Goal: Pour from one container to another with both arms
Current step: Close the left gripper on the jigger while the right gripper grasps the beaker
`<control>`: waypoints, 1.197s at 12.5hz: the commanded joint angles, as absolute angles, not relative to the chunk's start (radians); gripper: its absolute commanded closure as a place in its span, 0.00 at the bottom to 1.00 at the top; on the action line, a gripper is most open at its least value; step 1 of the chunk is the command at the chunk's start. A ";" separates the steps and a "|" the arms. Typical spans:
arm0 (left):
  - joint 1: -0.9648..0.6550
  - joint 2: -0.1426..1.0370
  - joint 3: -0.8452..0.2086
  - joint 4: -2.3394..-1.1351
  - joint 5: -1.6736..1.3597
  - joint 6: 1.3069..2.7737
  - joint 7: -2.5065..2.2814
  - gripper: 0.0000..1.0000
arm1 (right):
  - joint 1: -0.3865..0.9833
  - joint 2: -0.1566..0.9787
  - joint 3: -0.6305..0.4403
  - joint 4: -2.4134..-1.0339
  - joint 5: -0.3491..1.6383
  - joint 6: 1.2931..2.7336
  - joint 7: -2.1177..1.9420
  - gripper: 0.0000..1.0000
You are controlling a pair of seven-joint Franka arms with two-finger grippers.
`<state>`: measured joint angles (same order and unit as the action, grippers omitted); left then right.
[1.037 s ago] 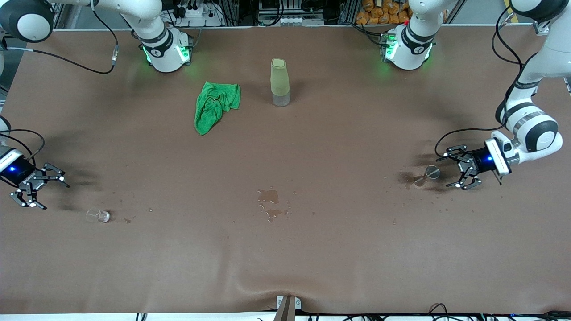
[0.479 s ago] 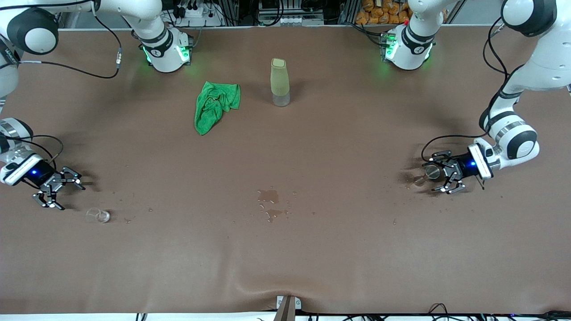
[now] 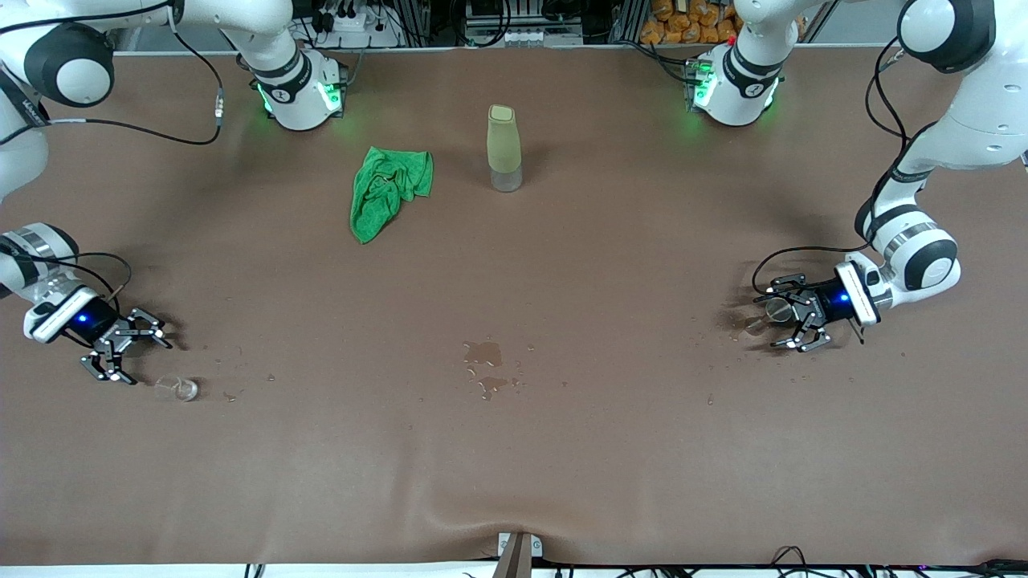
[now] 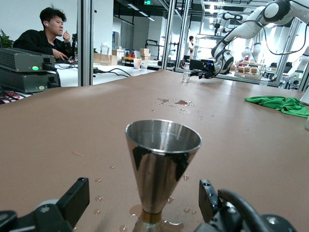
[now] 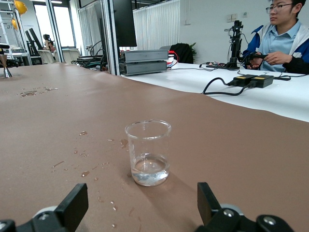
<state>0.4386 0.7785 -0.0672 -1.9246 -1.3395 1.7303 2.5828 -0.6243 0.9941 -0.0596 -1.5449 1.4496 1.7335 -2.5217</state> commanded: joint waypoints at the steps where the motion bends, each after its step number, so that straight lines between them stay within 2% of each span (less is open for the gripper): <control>1: 0.434 0.787 -0.063 -1.916 -1.364 1.718 2.599 0.00 | -0.600 1.014 -0.060 -1.531 1.492 1.747 -2.533 0.00; 5: 0.434 0.796 -0.063 -1.914 -1.364 1.718 2.611 0.01 | -0.555 1.042 -0.060 -1.526 1.572 1.758 -2.534 0.00; 7: 0.439 0.801 -0.063 -1.910 -1.364 1.715 2.614 0.13 | -0.545 1.042 -0.060 -1.517 1.586 1.789 -2.534 0.00; 8: 0.440 0.802 -0.063 -1.910 -1.364 1.715 2.615 0.25 | -0.537 1.042 -0.060 -1.514 1.591 1.789 -2.534 0.00; 11: 0.443 0.802 -0.063 -1.910 -1.362 1.712 2.615 0.27 | -0.531 1.045 -0.060 -1.511 1.611 1.804 -2.534 0.00; 14: 0.445 0.802 -0.063 -1.908 -1.362 1.710 2.615 0.42 | -0.520 1.060 -0.060 -1.496 1.631 1.813 -2.534 0.00; 15: 0.445 0.802 -0.063 -1.910 -1.362 1.710 2.615 0.51 | -0.517 1.065 -0.060 -1.491 1.635 1.813 -2.534 0.00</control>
<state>0.4430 0.7884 -0.0653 -1.9214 -1.3396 1.7280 2.5933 -0.5287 1.0337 -0.0576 -1.5266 1.5984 1.8087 -2.5248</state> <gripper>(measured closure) 0.383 0.000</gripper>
